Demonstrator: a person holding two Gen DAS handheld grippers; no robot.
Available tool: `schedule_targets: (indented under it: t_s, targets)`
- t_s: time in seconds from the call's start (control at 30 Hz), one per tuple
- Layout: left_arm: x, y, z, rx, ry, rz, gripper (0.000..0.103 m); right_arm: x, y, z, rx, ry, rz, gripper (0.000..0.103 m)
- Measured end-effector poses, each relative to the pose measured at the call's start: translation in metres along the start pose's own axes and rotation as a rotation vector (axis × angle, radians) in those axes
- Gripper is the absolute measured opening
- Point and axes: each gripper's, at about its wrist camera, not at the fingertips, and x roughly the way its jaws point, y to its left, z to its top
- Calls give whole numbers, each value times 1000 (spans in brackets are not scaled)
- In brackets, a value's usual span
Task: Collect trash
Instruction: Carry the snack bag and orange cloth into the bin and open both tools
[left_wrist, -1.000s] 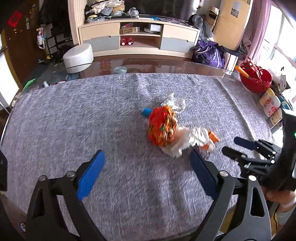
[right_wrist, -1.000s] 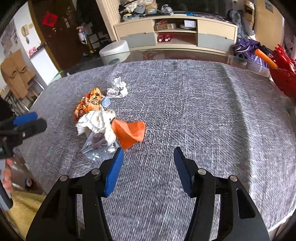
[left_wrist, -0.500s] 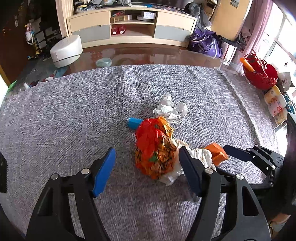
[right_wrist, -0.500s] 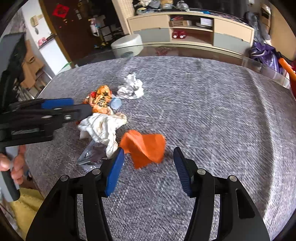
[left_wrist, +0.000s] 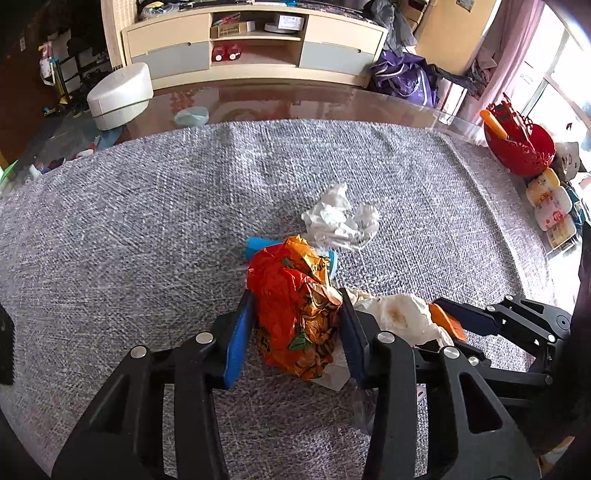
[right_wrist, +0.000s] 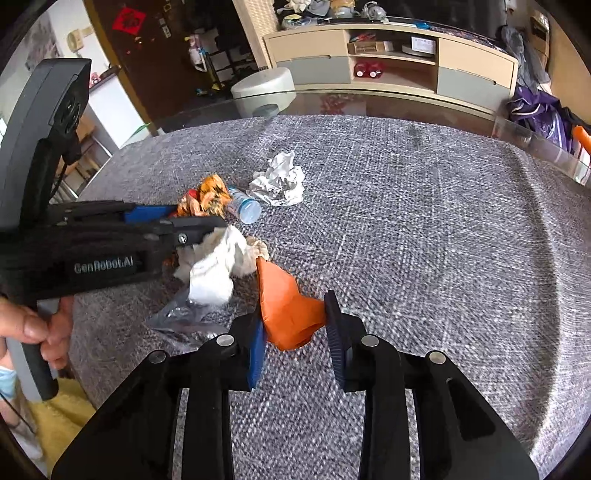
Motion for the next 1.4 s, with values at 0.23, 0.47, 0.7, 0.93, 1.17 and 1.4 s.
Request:
schedule_targets:
  t_s: [0.23,0.47,0.7,0.93,1.17,1.4]
  targets:
    - [-41,1,-3,-14,-76,27,41,-35,-11,-9,48,-38,-37,30]
    - [-104,-9,-25,2,-166,58,42,-83,6,-32,40,-86,-47,30]
    - [-129,-19,-65,-1,-163,76,44,-111,28,-61,43,-103,-26,30]
    - [-136,-23,-106,-23,-152,63,44,-115,51,-91,28,-86,-8,30]
    - [-150,-42,-152,-18,-155,21,43,-112,68,-127,33,-60,19,30]
    - [-153,-57,-198,-10,-123,6,43,-108,74,-164,45,-21,24,30]
